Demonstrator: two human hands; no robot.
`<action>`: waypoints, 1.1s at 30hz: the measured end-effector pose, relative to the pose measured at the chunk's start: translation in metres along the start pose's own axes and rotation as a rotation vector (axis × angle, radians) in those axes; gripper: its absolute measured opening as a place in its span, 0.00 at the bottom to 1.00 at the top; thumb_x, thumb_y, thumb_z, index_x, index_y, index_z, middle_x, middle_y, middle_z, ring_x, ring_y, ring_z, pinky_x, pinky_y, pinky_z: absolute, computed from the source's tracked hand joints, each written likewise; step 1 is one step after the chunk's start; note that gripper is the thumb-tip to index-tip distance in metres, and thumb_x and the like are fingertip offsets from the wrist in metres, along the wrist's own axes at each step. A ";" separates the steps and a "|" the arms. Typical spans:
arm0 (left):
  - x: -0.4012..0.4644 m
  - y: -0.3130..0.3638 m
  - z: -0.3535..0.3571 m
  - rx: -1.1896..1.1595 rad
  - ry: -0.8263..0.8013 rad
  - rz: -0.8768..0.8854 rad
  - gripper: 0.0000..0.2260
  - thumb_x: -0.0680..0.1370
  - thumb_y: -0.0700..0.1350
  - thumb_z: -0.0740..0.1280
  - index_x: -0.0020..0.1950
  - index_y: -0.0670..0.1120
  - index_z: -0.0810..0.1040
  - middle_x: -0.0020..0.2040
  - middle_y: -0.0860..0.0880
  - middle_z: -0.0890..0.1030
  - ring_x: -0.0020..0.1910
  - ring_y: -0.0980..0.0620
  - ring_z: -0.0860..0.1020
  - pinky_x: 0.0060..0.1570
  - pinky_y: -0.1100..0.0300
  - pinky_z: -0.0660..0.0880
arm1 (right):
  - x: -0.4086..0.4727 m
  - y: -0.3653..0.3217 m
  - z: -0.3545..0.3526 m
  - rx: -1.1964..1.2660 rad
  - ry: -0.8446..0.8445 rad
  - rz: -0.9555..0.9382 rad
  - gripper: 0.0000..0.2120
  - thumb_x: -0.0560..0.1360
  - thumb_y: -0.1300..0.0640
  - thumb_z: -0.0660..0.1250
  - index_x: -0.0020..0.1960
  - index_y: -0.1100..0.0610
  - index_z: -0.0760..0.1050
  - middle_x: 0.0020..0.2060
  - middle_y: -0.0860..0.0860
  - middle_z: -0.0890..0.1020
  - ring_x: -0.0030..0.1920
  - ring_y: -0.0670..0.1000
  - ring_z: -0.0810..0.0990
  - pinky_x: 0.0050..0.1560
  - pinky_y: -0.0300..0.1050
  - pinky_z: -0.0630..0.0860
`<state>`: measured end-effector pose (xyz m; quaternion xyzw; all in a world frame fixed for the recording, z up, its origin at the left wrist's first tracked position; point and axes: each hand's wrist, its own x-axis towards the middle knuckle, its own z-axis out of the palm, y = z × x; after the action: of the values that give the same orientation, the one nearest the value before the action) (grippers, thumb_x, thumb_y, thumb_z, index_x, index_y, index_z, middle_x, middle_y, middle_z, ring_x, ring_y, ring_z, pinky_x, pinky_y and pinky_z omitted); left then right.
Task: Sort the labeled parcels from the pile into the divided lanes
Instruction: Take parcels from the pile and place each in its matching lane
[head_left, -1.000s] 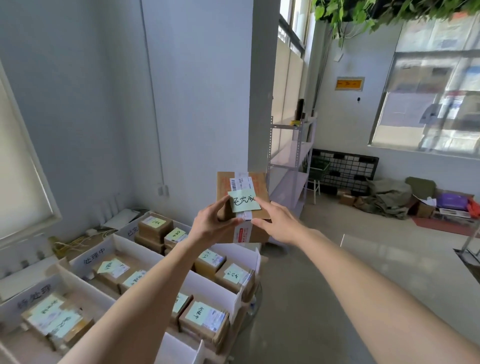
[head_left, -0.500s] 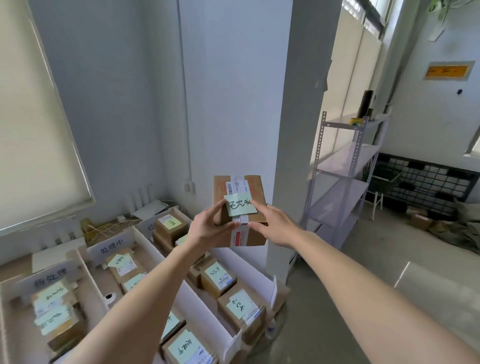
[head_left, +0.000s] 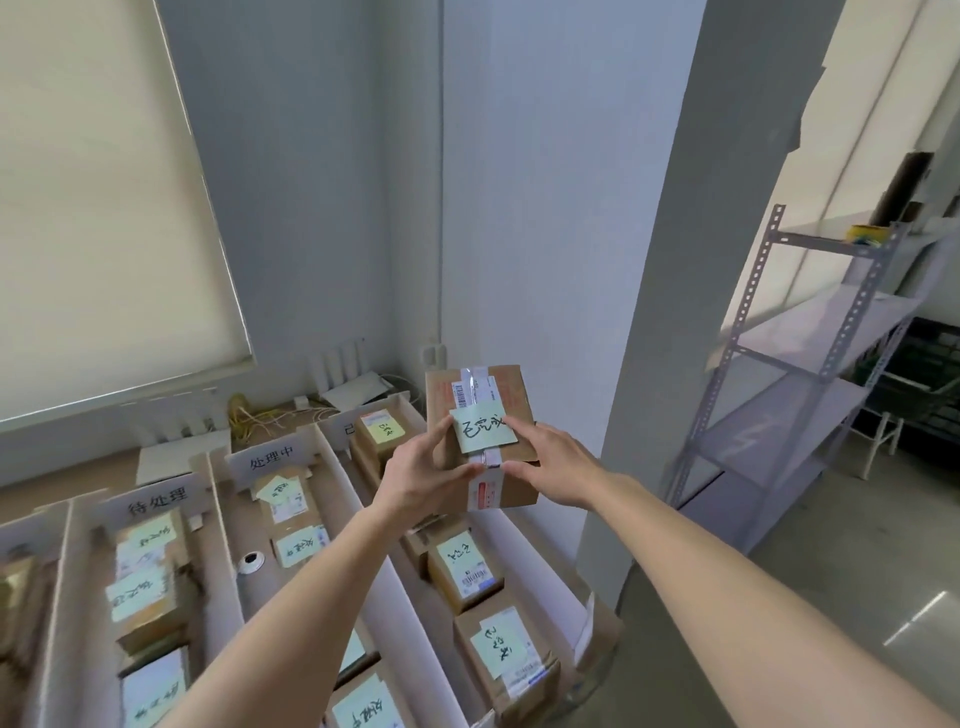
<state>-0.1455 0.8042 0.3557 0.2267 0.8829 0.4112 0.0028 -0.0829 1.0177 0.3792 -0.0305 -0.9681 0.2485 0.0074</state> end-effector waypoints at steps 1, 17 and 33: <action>0.006 -0.007 0.001 0.002 -0.002 -0.011 0.41 0.71 0.63 0.74 0.79 0.53 0.61 0.71 0.47 0.74 0.69 0.47 0.72 0.64 0.52 0.71 | 0.009 0.001 0.004 0.000 -0.011 -0.002 0.35 0.80 0.43 0.66 0.81 0.40 0.53 0.71 0.51 0.71 0.70 0.55 0.71 0.69 0.55 0.72; 0.034 -0.069 0.026 -0.020 0.072 -0.218 0.40 0.71 0.60 0.75 0.79 0.54 0.61 0.71 0.48 0.74 0.68 0.48 0.72 0.63 0.53 0.73 | 0.099 0.025 0.061 -0.024 -0.186 -0.110 0.35 0.80 0.44 0.67 0.81 0.43 0.55 0.72 0.50 0.71 0.69 0.54 0.72 0.68 0.53 0.72; 0.005 -0.085 0.142 -0.029 0.154 -0.478 0.40 0.73 0.58 0.74 0.80 0.53 0.58 0.69 0.50 0.74 0.62 0.57 0.71 0.55 0.63 0.71 | 0.124 0.122 0.125 -0.035 -0.449 -0.266 0.36 0.79 0.42 0.67 0.81 0.40 0.52 0.74 0.48 0.68 0.70 0.51 0.71 0.67 0.52 0.75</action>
<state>-0.1563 0.8614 0.2010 -0.0206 0.9031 0.4275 0.0357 -0.2034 1.0724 0.2105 0.1527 -0.9451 0.2294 -0.1755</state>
